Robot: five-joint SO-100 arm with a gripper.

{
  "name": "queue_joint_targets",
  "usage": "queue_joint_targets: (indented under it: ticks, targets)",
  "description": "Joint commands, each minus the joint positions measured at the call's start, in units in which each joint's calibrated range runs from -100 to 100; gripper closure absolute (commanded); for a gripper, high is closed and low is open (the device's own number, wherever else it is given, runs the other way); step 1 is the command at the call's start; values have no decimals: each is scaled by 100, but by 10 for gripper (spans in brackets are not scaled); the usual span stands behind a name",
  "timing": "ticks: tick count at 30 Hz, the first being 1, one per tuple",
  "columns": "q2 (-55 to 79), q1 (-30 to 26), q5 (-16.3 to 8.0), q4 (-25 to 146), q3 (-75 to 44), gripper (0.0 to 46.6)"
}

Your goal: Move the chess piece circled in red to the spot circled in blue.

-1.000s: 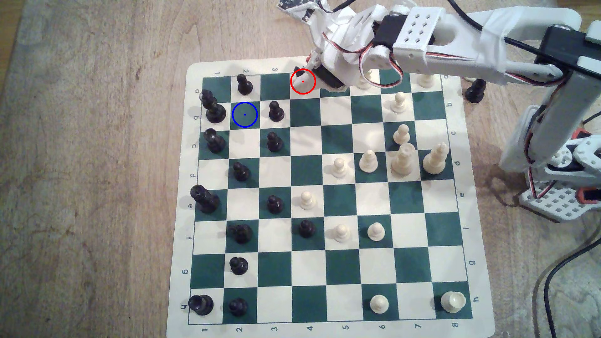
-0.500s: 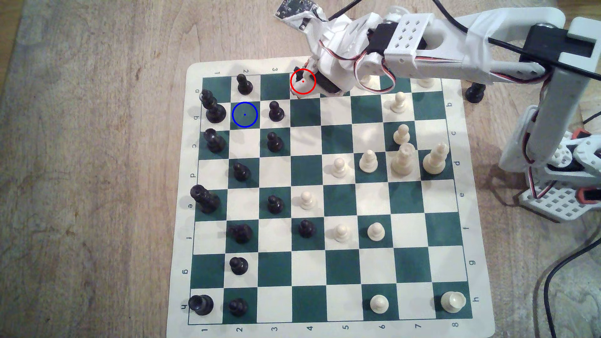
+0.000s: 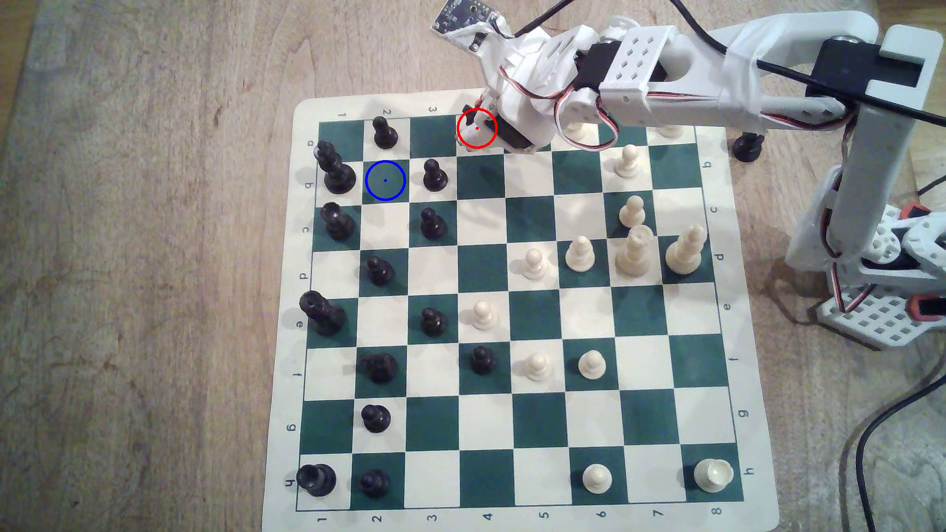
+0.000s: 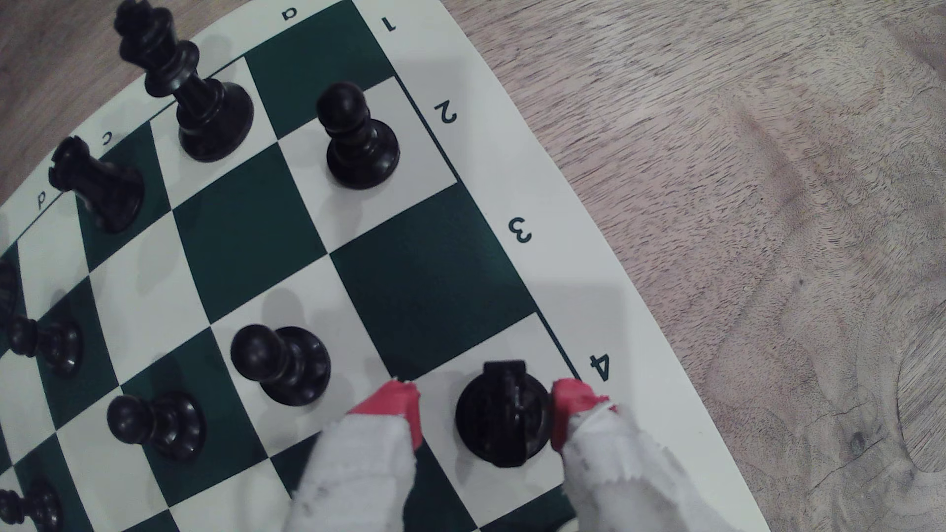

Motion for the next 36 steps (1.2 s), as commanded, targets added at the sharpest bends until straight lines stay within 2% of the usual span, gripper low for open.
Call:
queue_joint_targets:
  ticks: [1,19,25,36]
  targets:
    - [-130,-2,5,-104,-703,333]
    - [-122,-72,5,772,-1147,348]
    - [-71,-119,-5,854,-1283,396]
    - [31,-96,15,895,-1283,344]
